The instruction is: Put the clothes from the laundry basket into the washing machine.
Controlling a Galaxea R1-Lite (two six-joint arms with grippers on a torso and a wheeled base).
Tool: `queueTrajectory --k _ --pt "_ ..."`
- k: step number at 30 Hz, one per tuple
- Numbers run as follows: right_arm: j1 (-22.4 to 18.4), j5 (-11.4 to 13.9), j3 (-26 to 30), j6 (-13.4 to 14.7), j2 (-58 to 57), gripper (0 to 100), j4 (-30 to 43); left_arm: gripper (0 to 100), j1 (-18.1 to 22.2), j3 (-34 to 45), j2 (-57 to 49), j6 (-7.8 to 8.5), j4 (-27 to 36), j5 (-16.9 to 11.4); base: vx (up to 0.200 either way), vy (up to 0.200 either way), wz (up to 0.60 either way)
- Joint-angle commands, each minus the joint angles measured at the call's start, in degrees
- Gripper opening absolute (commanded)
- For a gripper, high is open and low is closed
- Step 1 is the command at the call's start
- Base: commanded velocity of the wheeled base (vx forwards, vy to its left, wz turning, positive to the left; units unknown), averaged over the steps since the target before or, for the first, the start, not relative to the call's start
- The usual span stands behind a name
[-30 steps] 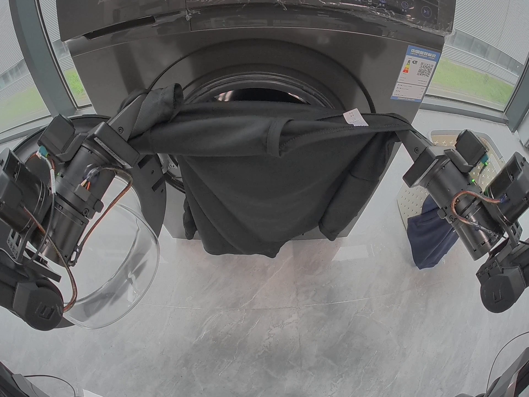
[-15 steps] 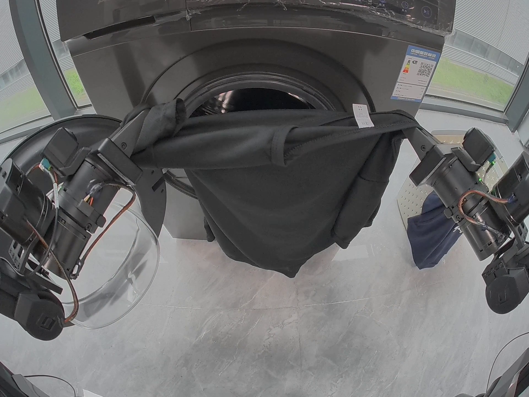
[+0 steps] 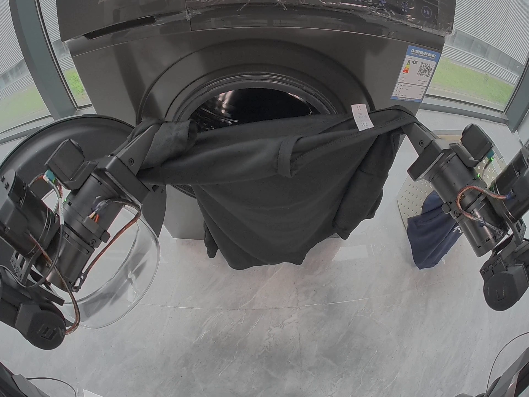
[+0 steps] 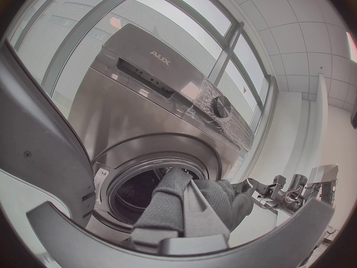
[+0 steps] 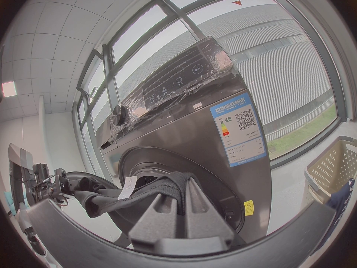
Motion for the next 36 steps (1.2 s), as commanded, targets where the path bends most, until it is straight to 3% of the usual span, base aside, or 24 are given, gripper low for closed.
queueTrajectory --k 1,7,8,10,11,15,17,22,26,36 --pt "0.1 0.0 -0.6 0.1 0.8 0 0.0 0 -0.1 0.3 0.3 0.1 0.0 0.0 0.0 0.0 0.0" --pt "1.2 -0.2 0.5 0.0 0.8 0 0.0 0 -3.1 1.3 0.5 0.36 0.0 -0.6 0.0 0.0 0.0" --pt "2.9 -0.7 2.5 0.1 0.8 0 0.0 0 -7.5 3.4 0.5 0.36 0.0 -1.2 0.0 0.0 0.0" --pt "4.5 -1.4 5.0 0.1 1.1 0 0.0 0 -10.0 3.7 0.6 1.41 0.0 -1.4 0.0 0.0 0.0" --pt "5.1 -1.8 6.3 0.1 1.8 100 0.0 0 -10.4 3.4 0.9 2.56 0.0 -1.5 0.0 0.0 0.0" --pt "5.4 -2.3 11.6 0.2 6.3 100 0.0 0 -10.0 0.3 2.5 4.84 0.0 -1.5 0.0 0.0 0.0" --pt "5.7 -2.1 13.9 0.2 9.6 100 0.0 0 -10.0 -0.9 2.8 5.19 0.0 -1.7 0.0 0.0 0.0" --pt "7.1 -2.0 12.9 0.3 16.9 100 -0.1 0 -10.3 -2.2 4.4 5.55 0.0 -2.8 0.0 0.0 0.0" --pt "7.9 -1.9 8.0 0.1 22.0 100 -0.1 0 -10.7 -2.5 4.9 6.95 0.0 -2.9 0.0 0.0 0.0" --pt "12.2 -1.8 -6.1 -0.2 33.7 100 -0.1 0 -12.5 -3.0 3.8 7.13 0.0 -2.7 0.0 0.0 0.0"
